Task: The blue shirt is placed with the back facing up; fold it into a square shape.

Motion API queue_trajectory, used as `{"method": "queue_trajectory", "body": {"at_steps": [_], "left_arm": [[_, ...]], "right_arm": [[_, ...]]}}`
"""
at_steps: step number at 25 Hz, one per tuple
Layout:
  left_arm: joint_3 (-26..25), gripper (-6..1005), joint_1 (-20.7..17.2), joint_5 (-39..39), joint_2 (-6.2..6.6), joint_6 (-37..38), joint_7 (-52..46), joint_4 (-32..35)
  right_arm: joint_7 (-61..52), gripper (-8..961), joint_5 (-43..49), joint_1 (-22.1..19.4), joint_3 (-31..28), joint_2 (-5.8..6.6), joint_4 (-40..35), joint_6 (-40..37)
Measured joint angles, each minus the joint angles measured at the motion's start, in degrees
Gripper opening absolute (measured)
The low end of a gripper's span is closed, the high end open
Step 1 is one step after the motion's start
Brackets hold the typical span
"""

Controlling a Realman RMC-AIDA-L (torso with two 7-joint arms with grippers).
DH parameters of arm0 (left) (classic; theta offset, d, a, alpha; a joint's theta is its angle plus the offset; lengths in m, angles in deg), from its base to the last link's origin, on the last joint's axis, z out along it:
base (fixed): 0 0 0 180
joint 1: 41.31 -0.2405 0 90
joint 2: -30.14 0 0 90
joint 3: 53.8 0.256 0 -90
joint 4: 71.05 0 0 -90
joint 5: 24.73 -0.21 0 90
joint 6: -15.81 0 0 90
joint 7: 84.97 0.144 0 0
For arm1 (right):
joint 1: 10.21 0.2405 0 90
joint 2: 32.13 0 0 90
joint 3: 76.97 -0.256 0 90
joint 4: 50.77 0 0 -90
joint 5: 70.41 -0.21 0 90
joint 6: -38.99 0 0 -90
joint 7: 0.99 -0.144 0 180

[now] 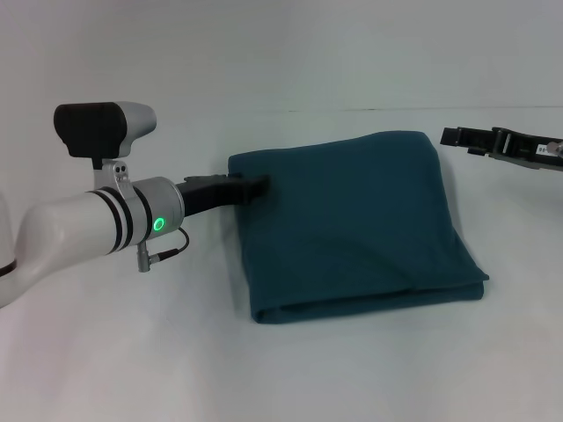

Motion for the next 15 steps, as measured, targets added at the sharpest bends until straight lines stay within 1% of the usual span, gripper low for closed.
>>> {"method": "queue_trajectory", "body": {"at_steps": [3, 8, 11, 15], "left_arm": [[0.01, 607, 0.38, -0.01, 0.01, -0.94, 0.01, -0.62], [0.0, 372, 0.71, -0.01, 0.02, -1.53, 0.03, -0.9], [0.01, 135, 0.86, -0.01, 0.02, -1.54, 0.03, -0.9], [0.01, 111, 1.01, -0.02, 0.02, -1.54, 0.03, -0.87]], "right_arm": [[0.12, 705, 0.0, 0.0, 0.0, -0.29, -0.15, -0.01], [0.2, 706, 0.0, -0.08, 0.0, -0.35, -0.22, 0.05], [0.24, 706, 0.0, -0.21, 0.0, -0.37, -0.06, 0.2], [0.39, 706, 0.0, -0.37, 0.0, -0.45, 0.0, 0.42]]}}
